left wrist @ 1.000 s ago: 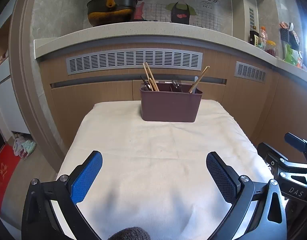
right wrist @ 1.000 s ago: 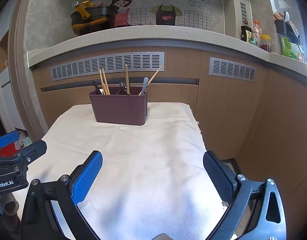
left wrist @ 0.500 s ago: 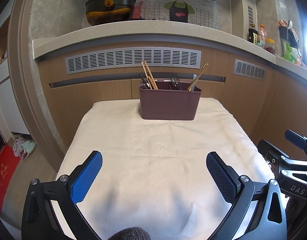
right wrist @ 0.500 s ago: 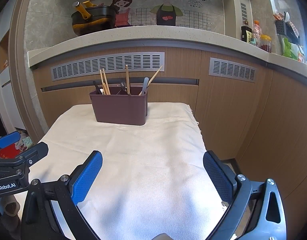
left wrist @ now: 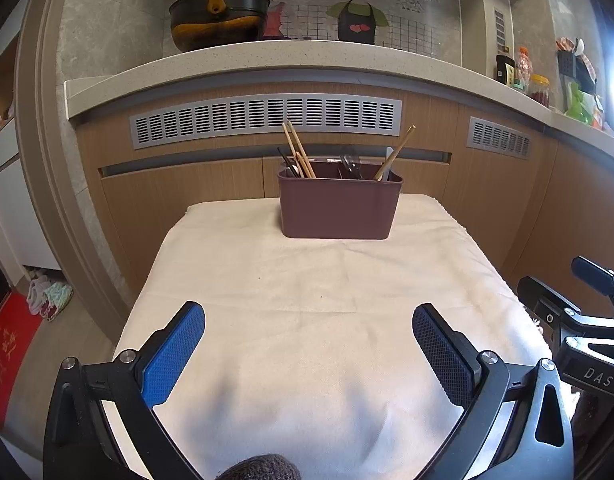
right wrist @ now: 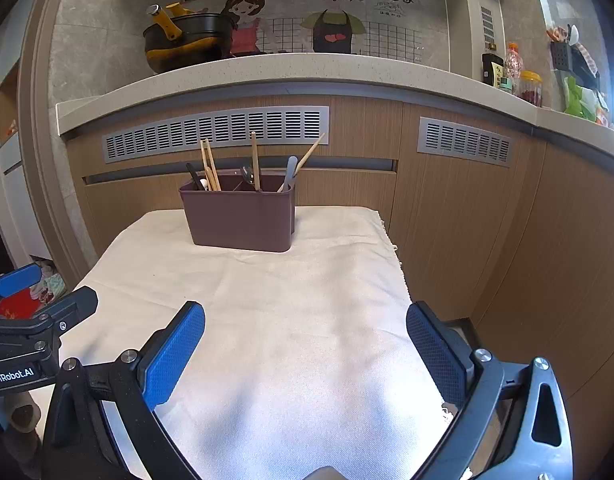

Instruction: Organize utensils

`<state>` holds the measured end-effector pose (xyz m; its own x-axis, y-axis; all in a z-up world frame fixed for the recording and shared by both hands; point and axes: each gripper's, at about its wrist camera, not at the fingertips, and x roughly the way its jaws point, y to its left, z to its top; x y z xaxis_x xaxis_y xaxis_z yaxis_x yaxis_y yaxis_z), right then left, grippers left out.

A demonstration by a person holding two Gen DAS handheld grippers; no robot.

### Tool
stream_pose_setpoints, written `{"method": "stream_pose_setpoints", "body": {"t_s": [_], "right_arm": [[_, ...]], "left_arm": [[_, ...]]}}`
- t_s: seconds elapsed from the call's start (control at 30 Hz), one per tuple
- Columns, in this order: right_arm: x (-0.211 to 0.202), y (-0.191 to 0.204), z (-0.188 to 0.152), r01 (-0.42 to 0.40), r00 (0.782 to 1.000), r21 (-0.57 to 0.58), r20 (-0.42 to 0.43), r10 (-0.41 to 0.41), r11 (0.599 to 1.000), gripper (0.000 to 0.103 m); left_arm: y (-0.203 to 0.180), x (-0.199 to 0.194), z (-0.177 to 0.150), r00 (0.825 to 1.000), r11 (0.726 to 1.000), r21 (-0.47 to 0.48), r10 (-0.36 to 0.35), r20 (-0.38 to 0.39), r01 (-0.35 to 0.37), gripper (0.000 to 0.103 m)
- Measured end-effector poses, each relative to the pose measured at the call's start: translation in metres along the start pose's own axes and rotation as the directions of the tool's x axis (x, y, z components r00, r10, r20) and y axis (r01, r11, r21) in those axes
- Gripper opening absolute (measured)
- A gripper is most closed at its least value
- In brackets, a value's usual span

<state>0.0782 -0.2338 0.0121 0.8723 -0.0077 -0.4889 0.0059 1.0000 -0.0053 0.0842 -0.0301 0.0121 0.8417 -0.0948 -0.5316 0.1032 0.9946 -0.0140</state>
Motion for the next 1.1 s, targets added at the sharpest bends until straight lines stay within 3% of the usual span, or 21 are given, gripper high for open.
{"method": "stream_pose_setpoints", "body": {"t_s": [1.1], "right_arm": [[0.001,-0.0011,-0.0012,-0.005,1.0,0.002,-0.007,0.005,1.0,0.101]], "left_arm": [[0.0025,-0.0001,-0.0014,1.0,1.0,0.004,0.002,0.001,-0.002,0.103]]}}
